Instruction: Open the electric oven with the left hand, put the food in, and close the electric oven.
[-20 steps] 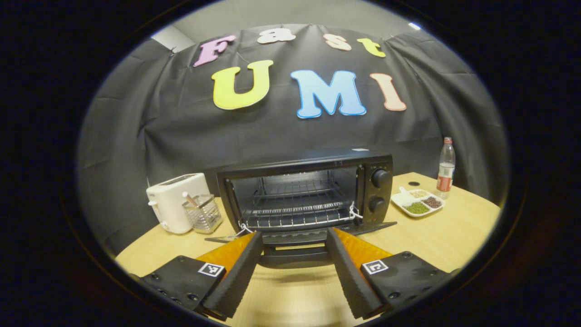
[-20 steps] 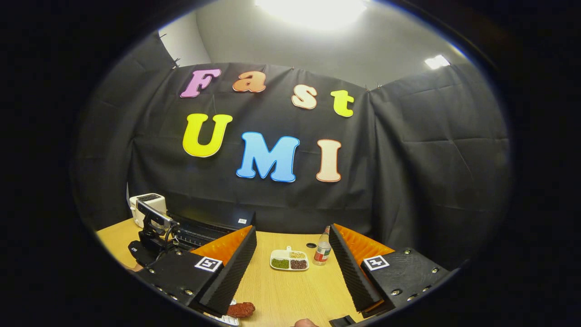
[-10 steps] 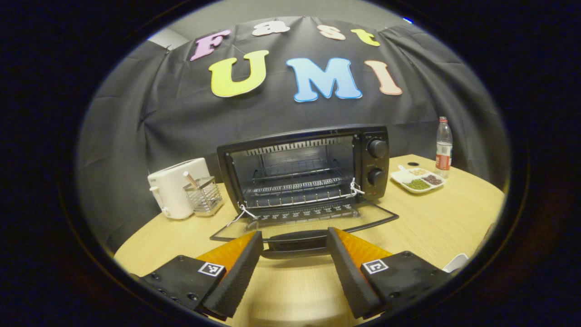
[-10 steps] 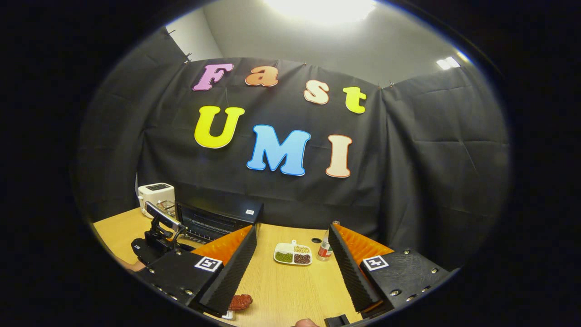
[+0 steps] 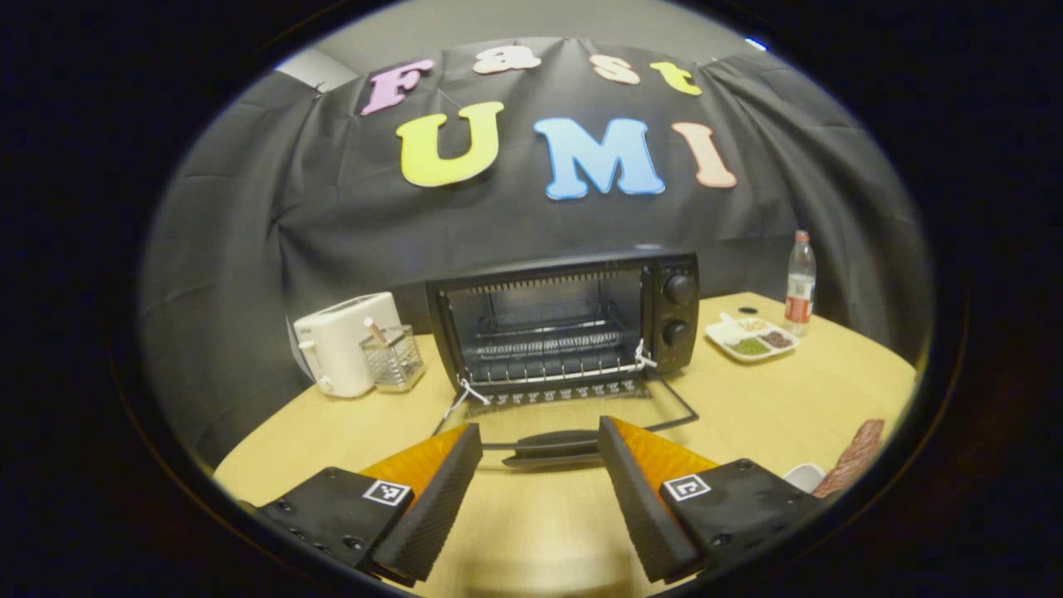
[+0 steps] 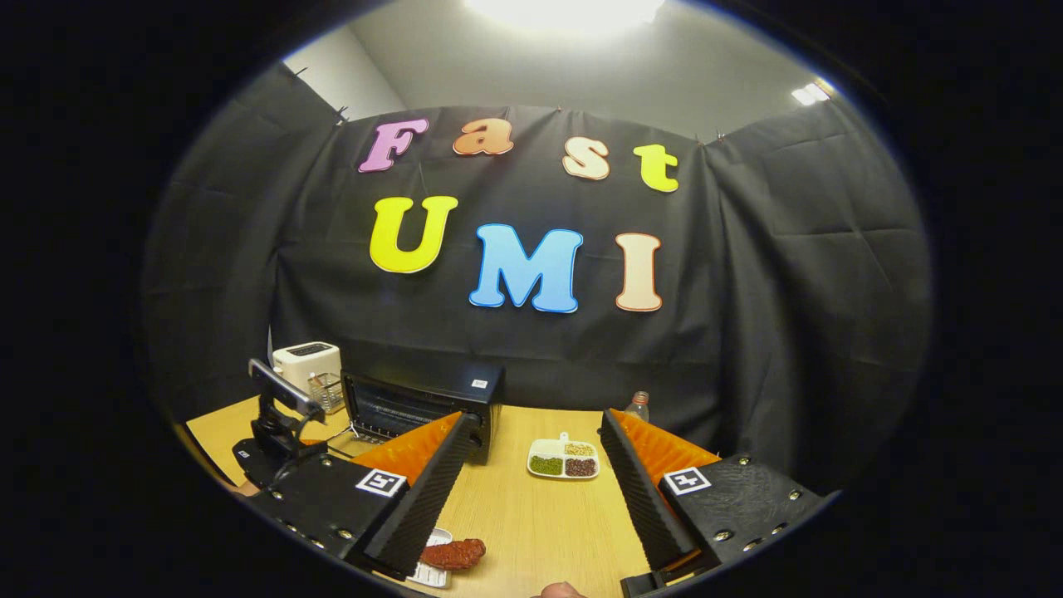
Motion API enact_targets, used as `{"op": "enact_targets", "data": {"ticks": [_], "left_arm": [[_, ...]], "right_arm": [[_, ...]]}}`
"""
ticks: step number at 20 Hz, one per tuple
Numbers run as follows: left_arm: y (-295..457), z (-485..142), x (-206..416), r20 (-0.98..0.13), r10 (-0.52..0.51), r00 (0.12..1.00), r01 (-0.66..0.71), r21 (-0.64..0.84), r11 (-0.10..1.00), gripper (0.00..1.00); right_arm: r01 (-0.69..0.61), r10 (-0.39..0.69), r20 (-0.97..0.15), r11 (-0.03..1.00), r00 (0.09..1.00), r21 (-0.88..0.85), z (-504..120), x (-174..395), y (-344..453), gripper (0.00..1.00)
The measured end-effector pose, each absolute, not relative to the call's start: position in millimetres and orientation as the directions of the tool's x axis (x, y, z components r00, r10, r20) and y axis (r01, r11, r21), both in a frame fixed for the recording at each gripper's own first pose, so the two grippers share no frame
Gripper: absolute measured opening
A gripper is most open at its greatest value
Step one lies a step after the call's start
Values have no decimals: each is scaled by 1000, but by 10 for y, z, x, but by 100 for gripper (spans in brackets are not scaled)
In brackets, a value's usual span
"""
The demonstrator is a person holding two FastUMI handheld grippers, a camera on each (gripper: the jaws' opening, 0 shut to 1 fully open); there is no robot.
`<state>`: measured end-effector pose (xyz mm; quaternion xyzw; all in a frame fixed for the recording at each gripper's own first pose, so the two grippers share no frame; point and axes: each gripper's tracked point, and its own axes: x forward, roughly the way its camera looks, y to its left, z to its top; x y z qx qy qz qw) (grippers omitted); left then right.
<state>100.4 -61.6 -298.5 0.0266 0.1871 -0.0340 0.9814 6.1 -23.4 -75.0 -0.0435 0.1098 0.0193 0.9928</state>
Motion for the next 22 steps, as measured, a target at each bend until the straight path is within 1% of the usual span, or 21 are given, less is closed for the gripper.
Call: {"op": "enact_targets", "data": {"ticks": [1, 2, 3, 6, 7, 9, 11, 13, 15, 16, 18, 19, 20, 22], "left_arm": [[-591, -2782, 1001, -339, -57, 939, 75, 38, 996, 99], [-575, -2596, 984, -313, -61, 948, 76, 35, 997, 90], [-559, -2403, 964, -292, -69, 954, 81, 29, 996, 99], [-432, -1812, 876, -209, -68, 975, 74, 21, 997, 95], [-377, -1627, 843, -184, -63, 981, 69, 23, 997, 90], [-279, -1343, 764, -146, -53, 988, 57, 30, 998, 99], [-197, -1106, 657, -119, -48, 992, 51, 27, 998, 99], [-85, -914, 531, -94, -29, 995, 32, 33, 999, 98], [21, -774, 452, -79, -4, 997, 8, 42, 999, 90], [45, -744, 397, -77, 1, 997, 3, 46, 999, 98], [109, -679, 307, -71, 15, 997, -11, 48, 999, 98], [146, -643, 276, -67, 23, 997, -20, 49, 999, 98], [181, -609, 248, -65, 34, 997, -31, 49, 998, 98], [260, -559, 217, -60, 56, 997, -54, 47, 997, 99]], "right_arm": [[-52, 37, -223, 997, 974, -65, -777, 85, -228, 97], [-63, 51, -229, 997, 972, -45, -819, 120, -204, 97], [-74, 65, -243, 997, 968, -28, -869, 148, -183, 97], [-106, 103, -286, 994, 953, 7, -1028, 216, -171, 97], [-122, 124, -298, 992, 947, 25, -1072, 244, -145, 97], [-149, 167, -337, 986, 927, 76, -1227, 253, -106, 97], [-165, 207, -377, 976, 903, 141, -1398, 248, -59, 97], [-172, 246, -429, 964, 869, 203, -1615, 236, -21, 98], [-178, 296, -479, 944, 827, 278, -1832, 197, 46, 98], [-168, 311, -500, 936, 808, 310, -1929, 176, 55, 98], [-140, 331, -537, 920, 776, 365, -2127, 168, 62, 99], [-125, 339, -555, 914, 759, 387, -2217, 166, 61, 99], [-112, 347, -575, 908, 741, 404, -2328, 161, 76, 96], [-100, 365, -629, 904, 686, 416, -2553, 69, 95, 96]]}}
